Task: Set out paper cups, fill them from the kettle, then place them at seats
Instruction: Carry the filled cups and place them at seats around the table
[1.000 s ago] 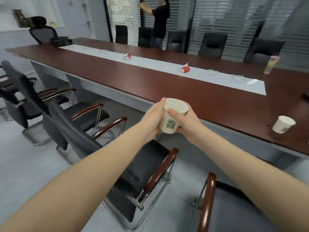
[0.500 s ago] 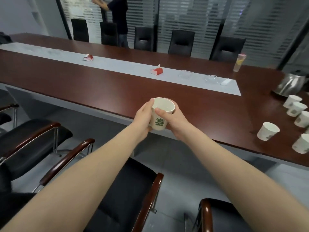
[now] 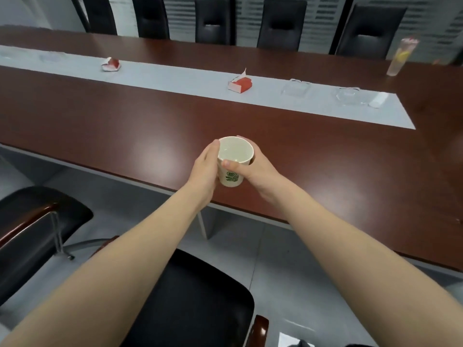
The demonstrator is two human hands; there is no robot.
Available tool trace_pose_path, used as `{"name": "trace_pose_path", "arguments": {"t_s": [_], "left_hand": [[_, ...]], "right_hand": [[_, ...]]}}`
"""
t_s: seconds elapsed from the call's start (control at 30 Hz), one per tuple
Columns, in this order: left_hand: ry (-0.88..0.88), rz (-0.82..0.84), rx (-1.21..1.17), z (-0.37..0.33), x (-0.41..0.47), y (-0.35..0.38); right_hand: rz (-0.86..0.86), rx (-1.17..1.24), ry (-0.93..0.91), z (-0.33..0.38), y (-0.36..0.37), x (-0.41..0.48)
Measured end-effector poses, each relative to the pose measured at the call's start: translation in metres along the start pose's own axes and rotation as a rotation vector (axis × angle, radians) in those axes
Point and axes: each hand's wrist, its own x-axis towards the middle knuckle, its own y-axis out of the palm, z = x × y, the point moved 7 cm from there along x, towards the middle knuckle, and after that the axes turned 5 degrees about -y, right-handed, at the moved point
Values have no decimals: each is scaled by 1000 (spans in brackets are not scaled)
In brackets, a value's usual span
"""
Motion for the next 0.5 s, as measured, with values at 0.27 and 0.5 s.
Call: {"name": "trace_pose_path", "arguments": {"t_s": [0.27, 0.5], "left_hand": [[-11, -15, -9, 43, 93, -7], [-58, -5, -31, 78, 143, -1]], "right_hand": [[8, -25, 47, -81, -6, 73], [12, -36, 99, -128, -20, 104]]}}
